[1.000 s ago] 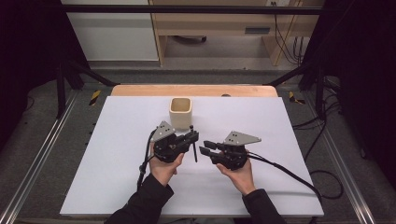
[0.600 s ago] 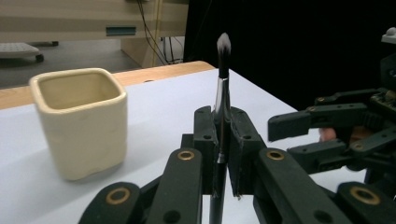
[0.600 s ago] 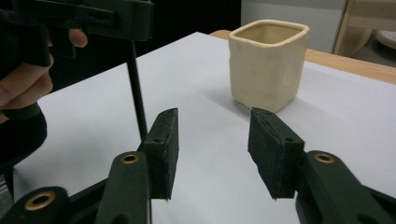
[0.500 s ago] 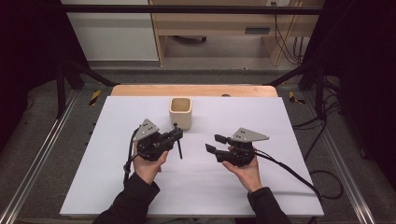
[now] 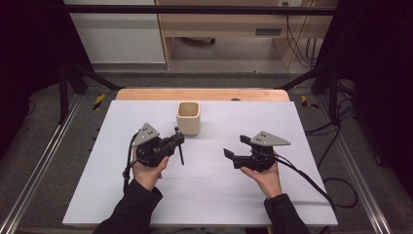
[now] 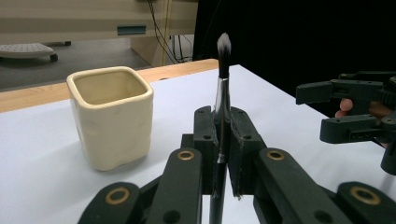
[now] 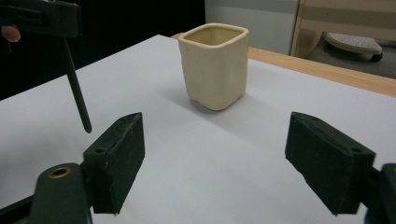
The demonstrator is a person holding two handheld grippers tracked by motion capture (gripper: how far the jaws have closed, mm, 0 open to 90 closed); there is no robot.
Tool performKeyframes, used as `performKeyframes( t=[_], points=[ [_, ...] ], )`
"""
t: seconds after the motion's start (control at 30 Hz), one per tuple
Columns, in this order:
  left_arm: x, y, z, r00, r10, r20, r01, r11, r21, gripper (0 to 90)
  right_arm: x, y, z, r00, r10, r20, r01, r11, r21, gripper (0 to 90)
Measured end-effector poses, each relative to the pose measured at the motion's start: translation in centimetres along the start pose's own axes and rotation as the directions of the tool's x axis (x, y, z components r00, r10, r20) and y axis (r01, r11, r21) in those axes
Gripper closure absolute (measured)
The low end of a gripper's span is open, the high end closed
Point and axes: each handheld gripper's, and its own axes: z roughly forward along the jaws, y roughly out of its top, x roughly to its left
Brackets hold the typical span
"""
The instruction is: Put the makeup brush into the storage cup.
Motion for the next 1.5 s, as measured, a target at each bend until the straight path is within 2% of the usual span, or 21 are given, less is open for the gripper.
performKeyframes(
  t=[0.27, 0.43, 0.67, 1.03, 1.5],
  points=[
    [0.7, 0.4, -0.8, 0.9999, -0.006, -0.010, 0.006, 1.0000, -0.006, 83.1, -0.7, -0.3, -0.8, 0.9996, 0.003, 0.027, -0.004, 1.000, 0.017, 12.8],
    [1.0, 0.5, -0.9, 0.9999, -0.006, -0.014, 0.006, 1.0000, -0.004, 83.1, -1.1, -0.6, -1.5, 0.9998, 0.004, 0.021, -0.005, 1.000, 0.015, 11.4],
    [1.4, 0.8, -1.1, 0.9997, -0.005, -0.023, 0.005, 1.0000, 0.002, 83.1, -1.6, -0.9, -2.4, 0.9991, 0.009, 0.042, -0.010, 1.000, 0.009, 9.6],
    [1.9, 1.4, -0.7, 0.9993, 0.006, -0.038, -0.005, 0.9999, 0.011, 83.0, -3.0, -2.0, -4.0, 0.9959, 0.027, 0.087, -0.029, 0.999, 0.021, 7.3],
    [2.1, 2.5, 0.2, 0.9985, 0.027, -0.048, -0.026, 0.9993, 0.026, 83.1, -3.8, -2.8, -5.3, 0.9903, 0.040, 0.133, -0.044, 0.999, 0.021, 4.6]
  ],
)
